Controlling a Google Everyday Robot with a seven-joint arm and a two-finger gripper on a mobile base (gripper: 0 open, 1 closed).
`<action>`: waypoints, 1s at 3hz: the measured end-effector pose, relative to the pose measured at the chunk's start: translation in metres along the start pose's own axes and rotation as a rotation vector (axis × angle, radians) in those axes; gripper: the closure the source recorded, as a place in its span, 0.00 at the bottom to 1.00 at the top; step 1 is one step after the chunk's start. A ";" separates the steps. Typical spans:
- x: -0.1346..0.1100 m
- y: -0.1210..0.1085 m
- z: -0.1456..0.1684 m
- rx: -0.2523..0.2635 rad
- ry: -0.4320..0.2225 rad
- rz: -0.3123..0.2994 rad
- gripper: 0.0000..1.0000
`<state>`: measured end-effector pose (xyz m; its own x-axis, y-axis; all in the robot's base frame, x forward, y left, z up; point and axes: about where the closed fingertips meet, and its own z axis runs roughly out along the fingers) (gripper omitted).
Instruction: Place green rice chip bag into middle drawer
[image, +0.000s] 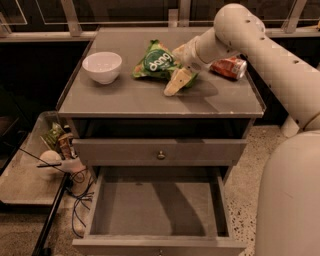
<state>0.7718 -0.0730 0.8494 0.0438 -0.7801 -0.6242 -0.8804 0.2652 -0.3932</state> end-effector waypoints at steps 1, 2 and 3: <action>0.000 0.000 0.000 0.000 0.000 0.000 0.42; 0.000 0.000 0.000 0.000 0.000 0.000 0.64; 0.000 0.000 0.000 0.000 0.000 0.000 0.87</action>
Offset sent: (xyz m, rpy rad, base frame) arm 0.0000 0.0000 0.0000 0.0000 0.0001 0.0000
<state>0.7718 -0.0729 0.8493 0.0438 -0.7800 -0.6242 -0.8805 0.2651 -0.3931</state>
